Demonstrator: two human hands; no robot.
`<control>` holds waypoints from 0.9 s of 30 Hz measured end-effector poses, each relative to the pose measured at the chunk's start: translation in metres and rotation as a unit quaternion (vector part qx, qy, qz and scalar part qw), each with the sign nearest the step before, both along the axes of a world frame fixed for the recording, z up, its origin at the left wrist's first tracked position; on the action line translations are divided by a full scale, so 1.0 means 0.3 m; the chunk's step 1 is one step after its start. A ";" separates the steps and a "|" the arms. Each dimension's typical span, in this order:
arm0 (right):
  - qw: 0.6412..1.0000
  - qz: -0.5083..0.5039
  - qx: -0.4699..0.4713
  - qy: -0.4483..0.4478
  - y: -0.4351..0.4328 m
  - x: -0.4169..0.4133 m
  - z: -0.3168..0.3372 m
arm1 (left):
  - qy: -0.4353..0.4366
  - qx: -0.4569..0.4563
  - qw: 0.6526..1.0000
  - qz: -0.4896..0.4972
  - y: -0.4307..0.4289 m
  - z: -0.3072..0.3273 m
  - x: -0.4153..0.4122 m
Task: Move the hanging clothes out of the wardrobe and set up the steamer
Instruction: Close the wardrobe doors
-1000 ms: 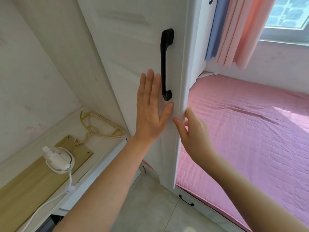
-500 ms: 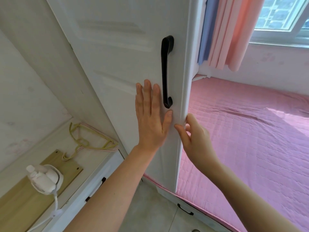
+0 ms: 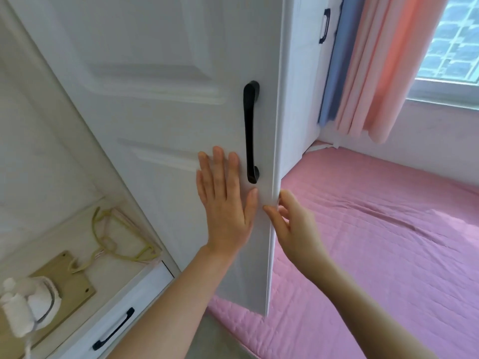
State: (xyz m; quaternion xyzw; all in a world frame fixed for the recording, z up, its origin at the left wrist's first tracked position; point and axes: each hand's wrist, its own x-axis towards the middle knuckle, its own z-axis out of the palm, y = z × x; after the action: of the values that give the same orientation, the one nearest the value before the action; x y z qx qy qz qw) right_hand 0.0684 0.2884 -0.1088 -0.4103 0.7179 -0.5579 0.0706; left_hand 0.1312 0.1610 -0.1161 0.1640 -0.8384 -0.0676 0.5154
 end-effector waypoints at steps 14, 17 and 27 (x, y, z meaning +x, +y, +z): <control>0.994 0.089 -0.010 -0.070 -0.166 -0.347 -0.018 | -0.147 -0.050 0.975 0.161 -0.126 0.032 -0.157; 0.992 0.092 -0.013 -0.080 -0.219 -0.395 -0.028 | -0.181 -0.072 0.964 0.182 -0.151 0.056 -0.169; 0.994 0.090 0.011 -0.064 -0.414 -0.522 -0.036 | -0.240 -0.107 0.935 0.239 -0.289 0.131 -0.195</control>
State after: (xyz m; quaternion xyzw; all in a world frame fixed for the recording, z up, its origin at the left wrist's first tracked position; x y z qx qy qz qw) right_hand -0.0883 0.1642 -0.1196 -0.4356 0.6784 -0.5664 0.1707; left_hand 0.0727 0.0745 -0.0767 0.3144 -0.8754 0.1894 0.3145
